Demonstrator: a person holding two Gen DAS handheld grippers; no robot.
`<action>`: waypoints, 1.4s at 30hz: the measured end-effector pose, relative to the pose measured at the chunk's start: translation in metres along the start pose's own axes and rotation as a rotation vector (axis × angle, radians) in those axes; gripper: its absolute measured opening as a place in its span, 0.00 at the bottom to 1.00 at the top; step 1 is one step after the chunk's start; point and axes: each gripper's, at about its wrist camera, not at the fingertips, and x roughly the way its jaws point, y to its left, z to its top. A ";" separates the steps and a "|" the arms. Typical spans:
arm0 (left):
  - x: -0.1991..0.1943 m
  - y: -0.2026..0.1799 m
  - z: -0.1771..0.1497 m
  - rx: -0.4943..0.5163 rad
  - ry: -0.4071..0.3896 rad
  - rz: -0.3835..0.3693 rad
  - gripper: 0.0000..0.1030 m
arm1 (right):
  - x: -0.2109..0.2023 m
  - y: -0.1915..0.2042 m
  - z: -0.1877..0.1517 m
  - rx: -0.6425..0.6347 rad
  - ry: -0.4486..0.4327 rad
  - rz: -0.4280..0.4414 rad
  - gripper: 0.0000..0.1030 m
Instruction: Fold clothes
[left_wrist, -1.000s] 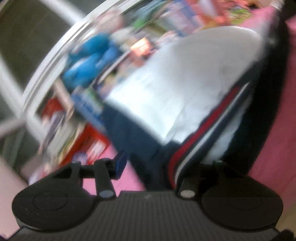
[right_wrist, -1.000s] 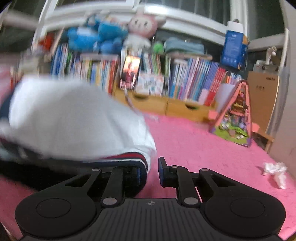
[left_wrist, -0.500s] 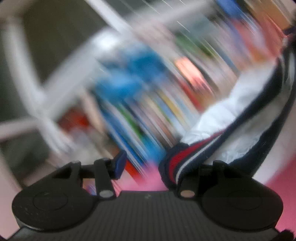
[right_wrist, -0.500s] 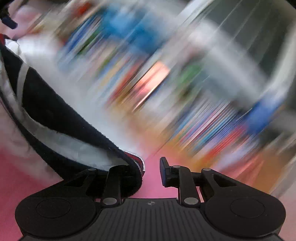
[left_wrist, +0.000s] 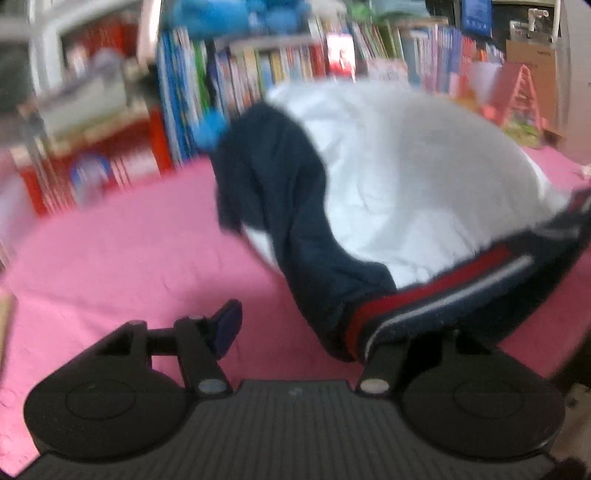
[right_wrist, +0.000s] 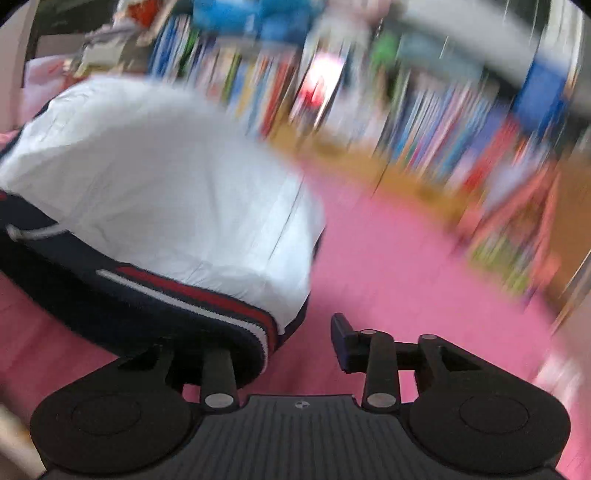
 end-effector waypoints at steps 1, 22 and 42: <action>0.010 0.008 0.018 -0.016 0.017 -0.001 0.58 | 0.007 -0.003 0.002 0.011 0.059 0.048 0.22; 0.025 -0.007 -0.005 -0.019 -0.078 0.043 0.70 | 0.010 0.045 -0.020 -0.095 -0.207 -0.225 0.38; 0.005 -0.013 -0.021 -0.003 -0.068 -0.024 0.80 | -0.006 -0.001 -0.061 0.098 -0.183 -0.004 0.67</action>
